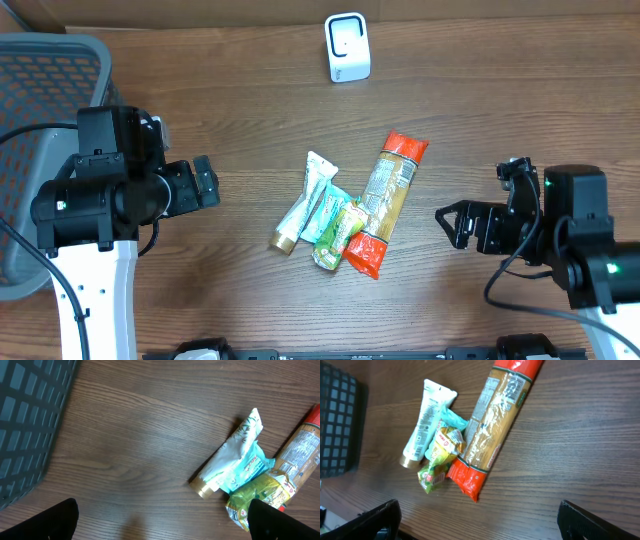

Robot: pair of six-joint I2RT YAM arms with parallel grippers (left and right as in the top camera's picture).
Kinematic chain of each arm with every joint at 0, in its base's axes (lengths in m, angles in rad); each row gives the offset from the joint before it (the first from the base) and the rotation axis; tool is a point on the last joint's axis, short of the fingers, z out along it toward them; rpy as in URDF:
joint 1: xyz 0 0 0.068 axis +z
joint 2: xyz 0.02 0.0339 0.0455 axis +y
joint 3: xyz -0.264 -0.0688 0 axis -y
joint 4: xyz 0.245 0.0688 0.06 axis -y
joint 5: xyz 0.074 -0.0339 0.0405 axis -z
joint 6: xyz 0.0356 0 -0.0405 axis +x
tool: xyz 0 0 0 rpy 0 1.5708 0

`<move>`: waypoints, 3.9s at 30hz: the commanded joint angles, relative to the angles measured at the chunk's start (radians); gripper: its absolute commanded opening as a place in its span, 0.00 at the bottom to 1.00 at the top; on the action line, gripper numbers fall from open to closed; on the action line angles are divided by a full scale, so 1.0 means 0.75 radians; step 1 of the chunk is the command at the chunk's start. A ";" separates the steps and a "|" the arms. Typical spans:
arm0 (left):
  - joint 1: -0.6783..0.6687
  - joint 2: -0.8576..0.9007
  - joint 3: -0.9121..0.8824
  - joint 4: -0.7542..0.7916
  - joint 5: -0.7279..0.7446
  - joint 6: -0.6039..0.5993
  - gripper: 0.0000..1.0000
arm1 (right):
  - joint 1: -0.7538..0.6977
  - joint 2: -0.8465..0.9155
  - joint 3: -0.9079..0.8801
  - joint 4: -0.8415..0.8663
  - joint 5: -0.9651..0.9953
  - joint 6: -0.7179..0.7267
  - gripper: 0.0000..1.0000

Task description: Scan the item barcode

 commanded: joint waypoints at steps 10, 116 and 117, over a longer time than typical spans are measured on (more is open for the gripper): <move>0.005 0.001 0.013 0.005 0.005 -0.023 0.99 | 0.007 0.043 0.038 0.000 -0.003 -0.017 1.00; 0.005 0.001 0.013 0.004 0.005 -0.023 1.00 | 0.007 0.172 0.286 -0.215 0.281 0.023 1.00; 0.005 0.001 0.013 0.004 0.006 -0.023 1.00 | 0.007 0.184 0.286 -0.212 0.281 0.023 1.00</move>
